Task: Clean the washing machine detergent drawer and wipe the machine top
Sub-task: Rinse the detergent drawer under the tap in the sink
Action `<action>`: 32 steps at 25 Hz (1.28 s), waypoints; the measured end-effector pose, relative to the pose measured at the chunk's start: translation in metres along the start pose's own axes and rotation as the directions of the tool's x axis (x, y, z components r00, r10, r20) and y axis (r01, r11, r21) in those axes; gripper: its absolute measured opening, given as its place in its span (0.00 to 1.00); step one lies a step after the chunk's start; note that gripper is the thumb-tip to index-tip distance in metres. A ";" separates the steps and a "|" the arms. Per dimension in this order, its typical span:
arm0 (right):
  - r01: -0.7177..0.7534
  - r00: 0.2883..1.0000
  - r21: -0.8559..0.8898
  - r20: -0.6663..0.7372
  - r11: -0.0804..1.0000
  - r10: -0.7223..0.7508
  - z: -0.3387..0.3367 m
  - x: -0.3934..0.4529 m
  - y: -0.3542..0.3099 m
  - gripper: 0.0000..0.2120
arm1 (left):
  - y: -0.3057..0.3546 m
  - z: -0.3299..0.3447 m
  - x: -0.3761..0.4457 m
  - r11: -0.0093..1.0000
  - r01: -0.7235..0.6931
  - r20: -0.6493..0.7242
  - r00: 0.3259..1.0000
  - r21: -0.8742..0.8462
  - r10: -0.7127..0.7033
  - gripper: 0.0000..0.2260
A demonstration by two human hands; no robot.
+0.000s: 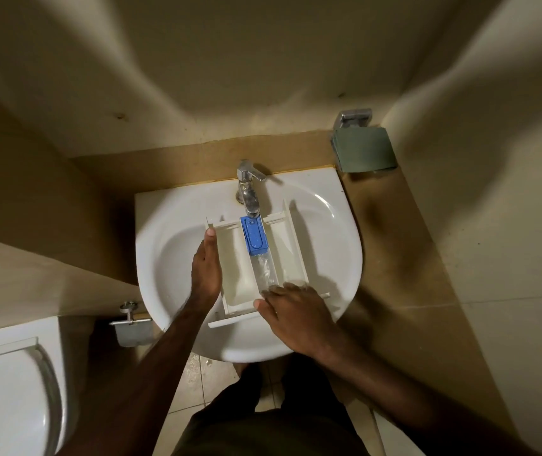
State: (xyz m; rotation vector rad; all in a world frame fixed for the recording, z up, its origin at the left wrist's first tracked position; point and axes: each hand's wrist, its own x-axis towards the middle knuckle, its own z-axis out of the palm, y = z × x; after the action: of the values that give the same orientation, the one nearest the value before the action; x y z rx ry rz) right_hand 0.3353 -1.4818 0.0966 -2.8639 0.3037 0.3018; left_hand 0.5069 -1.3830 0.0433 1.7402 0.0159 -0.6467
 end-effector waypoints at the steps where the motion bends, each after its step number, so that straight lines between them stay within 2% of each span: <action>1: 0.035 0.995 0.067 -0.095 0.997 -0.028 0.000 -0.011 0.008 0.22 | 0.001 -0.001 0.000 1.000 0.002 0.011 1.000 -0.006 -0.002 0.27; 3: 0.010 0.973 0.190 -0.229 0.982 0.034 -0.007 -0.026 0.024 0.17 | 0.002 -0.002 -0.002 1.000 0.027 0.035 0.999 0.001 -0.027 0.27; 5: -0.157 0.913 0.262 -0.328 0.952 0.241 -0.024 -0.021 0.037 0.14 | 0.003 -0.005 -0.001 0.998 0.055 0.048 0.997 0.014 -0.056 0.28; 6: -0.285 0.878 0.307 -0.297 0.908 0.376 -0.029 -0.011 0.048 0.17 | 0.002 -0.006 0.000 0.998 0.065 0.053 0.996 0.021 -0.066 0.28; 7: -0.433 0.849 0.382 -0.132 0.817 0.512 -0.037 0.001 0.059 0.24 | 0.003 -0.006 0.000 0.997 0.068 0.050 0.996 0.023 -0.069 0.29; 8: -0.550 0.813 0.489 0.126 0.677 0.569 -0.046 0.012 0.068 0.31 | 0.004 -0.006 0.000 0.997 0.073 0.051 0.996 0.033 -0.075 0.29; 9: -0.617 0.778 0.594 0.362 0.516 0.514 -0.053 0.023 0.074 0.36 | 0.005 -0.004 -0.001 0.996 0.080 0.053 0.995 0.039 -0.082 0.29; 10: -0.644 0.762 0.669 0.518 0.371 0.390 -0.057 0.030 0.076 0.38 | 0.005 -0.003 -0.002 0.995 0.093 0.060 0.994 0.043 -0.096 0.29; 11: -0.650 0.759 0.703 0.587 0.289 0.280 -0.059 0.034 0.073 0.37 | 0.006 -0.001 -0.003 0.993 0.112 0.067 0.991 0.043 -0.115 0.29; 12: -0.636 0.772 0.732 0.597 0.245 0.218 -0.056 0.036 0.069 0.34 | 0.005 0.000 -0.003 0.990 0.134 0.081 0.987 0.049 -0.138 0.29; 13: -0.612 0.790 0.759 0.573 0.220 0.220 -0.054 0.036 0.064 0.31 | 0.007 0.000 -0.002 0.987 0.149 0.094 0.984 0.063 -0.155 0.30; 14: -0.592 0.800 0.776 0.536 0.216 0.268 -0.047 0.036 0.061 0.27 | 0.007 0.001 0.000 0.983 0.166 0.112 0.978 0.082 -0.174 0.30; 16: -0.558 0.803 0.780 0.424 0.282 0.419 -0.031 0.032 0.059 0.24 | 0.012 0.003 0.003 0.966 0.211 0.168 0.957 0.148 -0.235 0.32; 19: -0.567 0.746 0.771 0.332 0.290 0.577 -0.022 0.019 0.062 0.21 | 0.016 0.009 0.003 0.949 0.187 0.252 0.934 0.255 -0.252 0.32; 20: -0.571 0.726 0.774 0.321 0.273 0.608 -0.020 0.014 0.063 0.19 | 0.015 0.012 0.005 0.954 0.144 0.273 0.937 0.263 -0.216 0.30; 22: -0.564 0.697 0.792 0.304 0.234 0.650 -0.020 0.007 0.062 0.15 | 0.013 0.017 0.011 0.965 0.060 0.337 0.930 0.257 -0.148 0.20; 23: -0.561 0.688 0.792 0.284 0.241 0.668 -0.023 0.006 0.060 0.14 | 0.013 0.020 0.016 0.966 0.025 0.365 0.923 0.257 -0.121 0.14; 25: -0.569 0.685 0.764 0.237 0.304 0.689 -0.024 0.008 0.058 0.12 | 0.014 0.026 0.031 0.954 -0.053 0.380 0.923 0.295 -0.066 0.10; 28: -0.589 0.674 0.699 0.150 0.405 0.723 -0.024 0.011 0.049 0.12 | 0.016 0.037 0.047 0.867 -0.192 0.323 0.946 0.460 0.038 0.11; 32: -0.596 0.667 0.666 0.098 0.450 0.739 -0.019 0.008 0.035 0.13 | 0.020 0.043 0.060 0.744 -0.313 0.277 0.944 0.591 0.178 0.18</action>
State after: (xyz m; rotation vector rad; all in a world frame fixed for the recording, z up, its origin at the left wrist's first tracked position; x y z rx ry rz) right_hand 0.3383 -1.5219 0.1051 -1.9221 1.3309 -0.0049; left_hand 0.5470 -1.4472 0.0303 2.2557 -0.6405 -0.6709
